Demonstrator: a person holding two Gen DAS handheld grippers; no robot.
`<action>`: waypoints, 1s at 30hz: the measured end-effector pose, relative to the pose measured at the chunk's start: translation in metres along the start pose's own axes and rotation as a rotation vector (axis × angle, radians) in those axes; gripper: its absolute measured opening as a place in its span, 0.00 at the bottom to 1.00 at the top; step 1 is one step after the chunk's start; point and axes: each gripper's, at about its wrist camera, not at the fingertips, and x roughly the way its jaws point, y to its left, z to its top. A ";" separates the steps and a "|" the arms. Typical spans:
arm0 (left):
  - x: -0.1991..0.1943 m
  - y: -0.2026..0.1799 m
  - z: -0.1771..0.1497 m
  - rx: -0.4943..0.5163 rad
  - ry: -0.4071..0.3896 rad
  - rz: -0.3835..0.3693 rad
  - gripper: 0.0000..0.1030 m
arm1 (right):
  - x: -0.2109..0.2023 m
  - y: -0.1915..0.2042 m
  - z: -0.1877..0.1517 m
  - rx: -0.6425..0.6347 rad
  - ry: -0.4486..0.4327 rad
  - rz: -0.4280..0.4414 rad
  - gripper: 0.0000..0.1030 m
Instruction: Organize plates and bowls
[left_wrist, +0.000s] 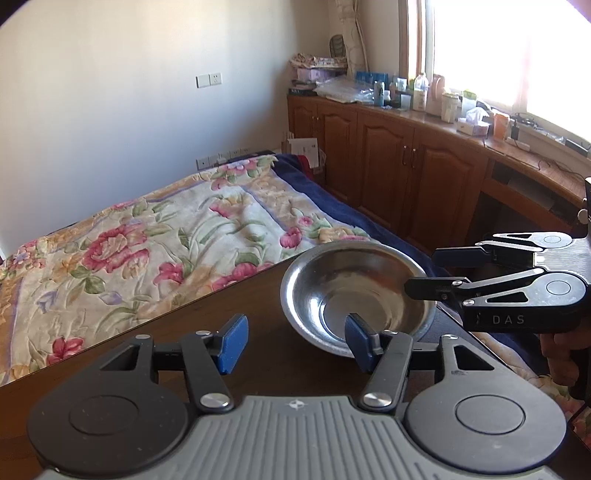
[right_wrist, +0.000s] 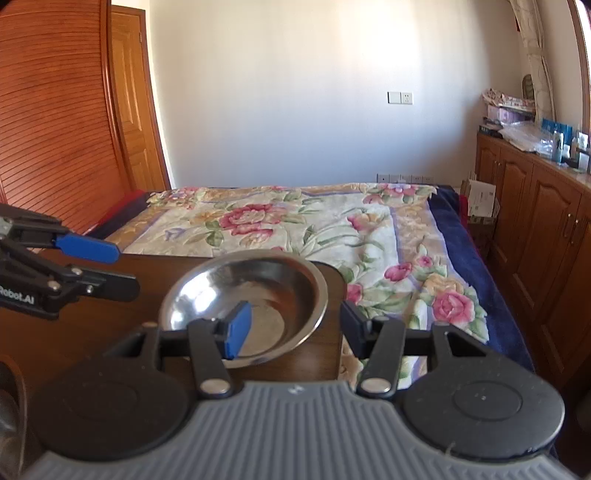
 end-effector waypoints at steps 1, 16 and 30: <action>0.004 0.000 0.001 0.001 0.006 0.000 0.57 | 0.001 -0.001 -0.001 0.002 0.004 0.000 0.53; 0.042 0.005 0.008 -0.062 0.084 -0.056 0.39 | 0.015 -0.013 -0.005 0.063 0.043 0.039 0.53; 0.042 0.001 0.007 -0.075 0.117 -0.088 0.29 | 0.015 -0.012 -0.006 0.130 0.066 0.095 0.31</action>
